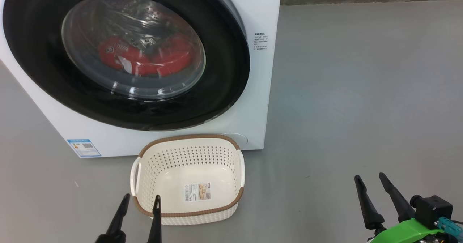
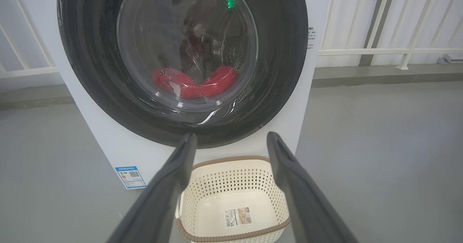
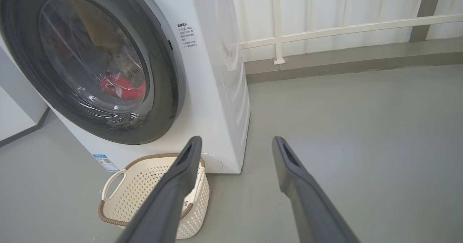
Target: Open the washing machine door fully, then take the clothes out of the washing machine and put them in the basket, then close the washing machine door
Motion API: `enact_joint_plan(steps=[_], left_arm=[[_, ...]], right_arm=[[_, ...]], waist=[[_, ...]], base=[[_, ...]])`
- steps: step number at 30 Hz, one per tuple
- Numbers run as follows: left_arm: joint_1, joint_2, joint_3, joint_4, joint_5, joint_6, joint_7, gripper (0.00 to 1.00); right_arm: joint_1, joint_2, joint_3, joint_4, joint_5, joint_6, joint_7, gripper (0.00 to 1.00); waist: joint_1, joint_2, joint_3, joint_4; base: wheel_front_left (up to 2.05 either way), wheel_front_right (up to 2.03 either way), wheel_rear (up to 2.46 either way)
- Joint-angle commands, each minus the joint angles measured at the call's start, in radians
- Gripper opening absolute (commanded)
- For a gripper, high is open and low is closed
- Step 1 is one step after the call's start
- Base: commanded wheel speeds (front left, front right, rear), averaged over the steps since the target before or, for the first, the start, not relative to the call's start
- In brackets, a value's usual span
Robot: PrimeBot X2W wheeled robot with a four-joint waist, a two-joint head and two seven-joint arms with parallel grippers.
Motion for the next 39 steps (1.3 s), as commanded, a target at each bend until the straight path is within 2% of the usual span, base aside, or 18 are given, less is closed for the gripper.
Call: enact_joint_plan(steps=[1,27,28,29,30,31,39], left_arm=[[-0.015,0.011,0.031,-0.024,0.029,0.009,-0.017,1.00],[-0.010,-0.006,0.065,-0.003,0.021,-0.019,-0.024,1.00],[-0.010,-0.006,0.064,-0.003,0.021,-0.020,-0.024,1.00],[-0.011,-0.006,0.063,-0.004,0.021,-0.020,-0.024,1.00],[-0.011,-0.006,0.063,-0.004,0.020,-0.020,-0.024,1.00],[-0.011,-0.007,0.062,-0.004,0.020,-0.020,-0.024,1.00],[-0.020,-0.007,0.041,-0.005,0.008,-0.017,-0.024,1.00]], right_arm=[[-0.006,-0.013,0.015,-0.026,-0.036,0.001,-0.016,1.00],[0.006,0.010,-0.019,-0.043,-0.063,0.001,-0.023,1.00],[0.003,0.013,-0.016,-0.049,-0.058,0.001,-0.023,0.77],[-0.001,0.014,-0.013,-0.050,-0.054,0.001,-0.023,0.45],[-0.005,0.015,-0.008,-0.053,-0.049,0.001,-0.023,0.26],[-0.009,0.015,-0.001,-0.057,-0.043,0.001,-0.023,0.00],[-0.104,0.019,0.038,-0.081,0.036,0.001,-0.023,0.00]], waist=[[-0.0001,-0.0001,0.000,0.000],[-0.0001,-0.0001,-0.006,-0.003],[-0.0001,-0.0001,-0.006,-0.003],[-0.0001,-0.0001,-0.006,-0.002],[-0.0001,-0.0001,-0.005,-0.001],[-0.0001,-0.0001,-0.005,0.000],[-0.0001,-0.0001,0.010,0.011]], base=[[0.00,0.00,0.00],[0.00,0.00,0.00],[0.00,0.00,0.00],[0.00,0.00,0.00],[0.00,0.00,0.00],[0.00,0.00,0.00],[0.00,0.00,0.00]])
